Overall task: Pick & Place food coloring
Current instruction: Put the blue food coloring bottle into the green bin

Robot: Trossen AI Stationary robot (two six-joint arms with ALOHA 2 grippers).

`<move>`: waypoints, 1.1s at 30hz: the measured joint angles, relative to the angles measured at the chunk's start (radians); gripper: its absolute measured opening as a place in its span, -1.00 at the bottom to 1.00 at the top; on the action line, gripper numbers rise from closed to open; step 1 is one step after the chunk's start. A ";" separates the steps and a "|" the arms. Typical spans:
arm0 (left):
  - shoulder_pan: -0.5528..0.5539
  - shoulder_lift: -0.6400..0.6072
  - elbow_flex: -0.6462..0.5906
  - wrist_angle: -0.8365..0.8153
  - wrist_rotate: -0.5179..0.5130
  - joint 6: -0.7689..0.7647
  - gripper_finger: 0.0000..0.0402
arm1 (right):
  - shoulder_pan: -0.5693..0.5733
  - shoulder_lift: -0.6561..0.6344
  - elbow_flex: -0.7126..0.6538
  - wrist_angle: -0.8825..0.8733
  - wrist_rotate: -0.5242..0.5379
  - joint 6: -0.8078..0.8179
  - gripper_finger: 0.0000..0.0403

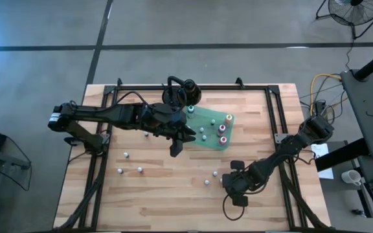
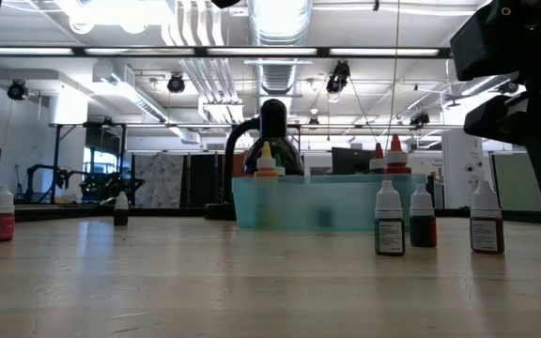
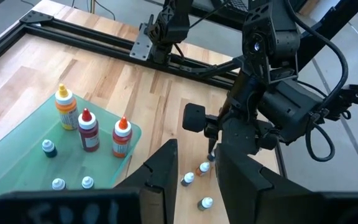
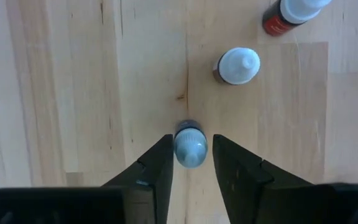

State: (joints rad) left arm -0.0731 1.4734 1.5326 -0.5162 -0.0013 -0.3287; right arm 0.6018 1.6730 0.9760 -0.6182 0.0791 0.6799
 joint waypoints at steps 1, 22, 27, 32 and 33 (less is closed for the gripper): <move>0.000 0.000 0.000 0.000 0.000 0.000 -0.60 | 0.000 0.000 0.000 0.000 0.000 0.000 -0.49; 0.002 0.000 0.000 0.042 0.000 0.001 -0.60 | -0.033 -0.103 0.214 -0.435 0.141 0.373 -0.74; 0.002 0.000 0.000 0.044 0.001 -0.022 -0.60 | -0.089 -0.204 0.317 -0.591 0.308 0.577 -0.73; 0.003 -0.013 0.000 0.045 0.008 0.008 -0.60 | -0.219 -0.228 0.390 -0.644 0.335 0.561 -0.73; 0.007 -0.016 0.000 0.052 0.008 0.012 -0.60 | -0.254 -0.223 0.403 -0.659 0.331 0.533 -0.73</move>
State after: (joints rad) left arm -0.0665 1.4572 1.5326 -0.4641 0.0064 -0.3165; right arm 0.3478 1.4502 1.3789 -1.2775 0.4104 1.2129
